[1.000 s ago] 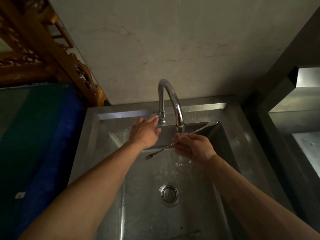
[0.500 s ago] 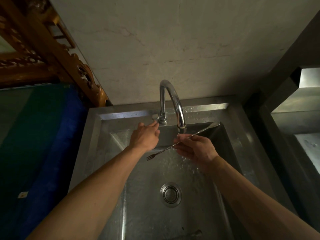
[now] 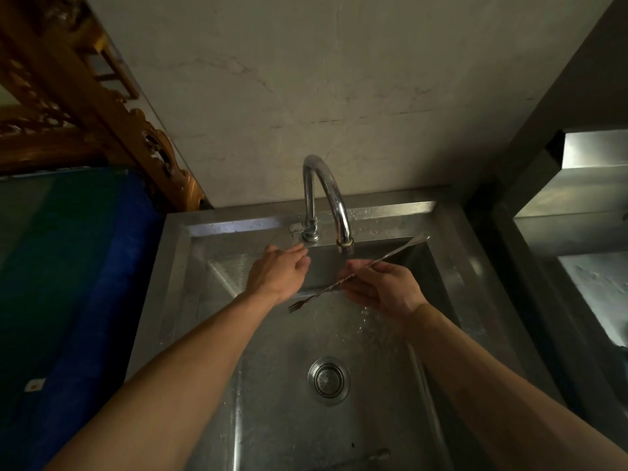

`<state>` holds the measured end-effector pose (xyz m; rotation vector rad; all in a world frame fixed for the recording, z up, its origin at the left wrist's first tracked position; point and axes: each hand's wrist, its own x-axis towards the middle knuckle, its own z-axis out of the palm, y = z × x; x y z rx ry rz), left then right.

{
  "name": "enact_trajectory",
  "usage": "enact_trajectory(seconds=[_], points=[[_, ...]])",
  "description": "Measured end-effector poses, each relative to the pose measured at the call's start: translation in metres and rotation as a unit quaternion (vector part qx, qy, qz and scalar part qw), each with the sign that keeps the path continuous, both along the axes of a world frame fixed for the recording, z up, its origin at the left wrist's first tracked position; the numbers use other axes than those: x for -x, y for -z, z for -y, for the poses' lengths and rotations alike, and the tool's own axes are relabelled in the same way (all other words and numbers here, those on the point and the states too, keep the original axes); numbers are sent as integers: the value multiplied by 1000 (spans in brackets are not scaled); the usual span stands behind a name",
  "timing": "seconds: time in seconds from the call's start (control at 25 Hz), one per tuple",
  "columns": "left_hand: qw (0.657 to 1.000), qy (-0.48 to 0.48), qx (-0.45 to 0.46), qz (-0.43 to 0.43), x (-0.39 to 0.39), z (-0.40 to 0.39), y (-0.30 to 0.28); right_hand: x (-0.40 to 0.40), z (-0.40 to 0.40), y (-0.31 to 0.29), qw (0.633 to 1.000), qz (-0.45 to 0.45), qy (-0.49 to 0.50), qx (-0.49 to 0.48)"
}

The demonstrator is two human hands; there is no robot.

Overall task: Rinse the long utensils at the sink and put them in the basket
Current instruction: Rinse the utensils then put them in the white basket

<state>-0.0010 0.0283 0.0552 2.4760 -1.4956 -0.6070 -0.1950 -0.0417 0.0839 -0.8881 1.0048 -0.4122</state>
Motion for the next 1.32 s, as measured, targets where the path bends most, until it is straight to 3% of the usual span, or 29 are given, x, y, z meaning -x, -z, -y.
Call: enact_trajectory(seconds=[0.08,0.2,0.32,0.48,0.64,0.72,0.76,0.8,0.88,0.92,0.96,1.04,1.32], points=[[990,31,133,-20,15,-11,-7,0,-2,1,999,-33,-1,26],[972,72,218,-50,39,-33,-20,1,-9,-7,995,-73,-7,61],[965,21,256,-43,50,-50,-40,0,-24,-27,993,-89,-18,77],[956,25,291,-14,46,-76,-80,9,-51,-68,987,-99,-19,127],[951,69,298,52,39,-103,-126,39,-69,-117,977,-84,138,140],[948,81,298,75,35,-116,-155,50,-70,-147,959,-105,166,203],[945,84,303,89,33,-120,-167,54,-70,-158,935,-153,140,288],[941,84,309,107,31,-125,-182,57,-72,-172,878,-226,82,414],[934,92,315,142,29,-130,-203,55,-74,-192,682,-327,-45,653],[927,98,323,161,29,-132,-216,52,-76,-204,602,-326,-85,724],[922,100,330,175,30,-132,-227,48,-78,-215,553,-320,-114,761],[914,100,346,186,33,-130,-249,40,-80,-235,502,-313,-126,796],[893,71,382,226,46,-129,-301,41,-67,-279,444,-300,-91,840]])
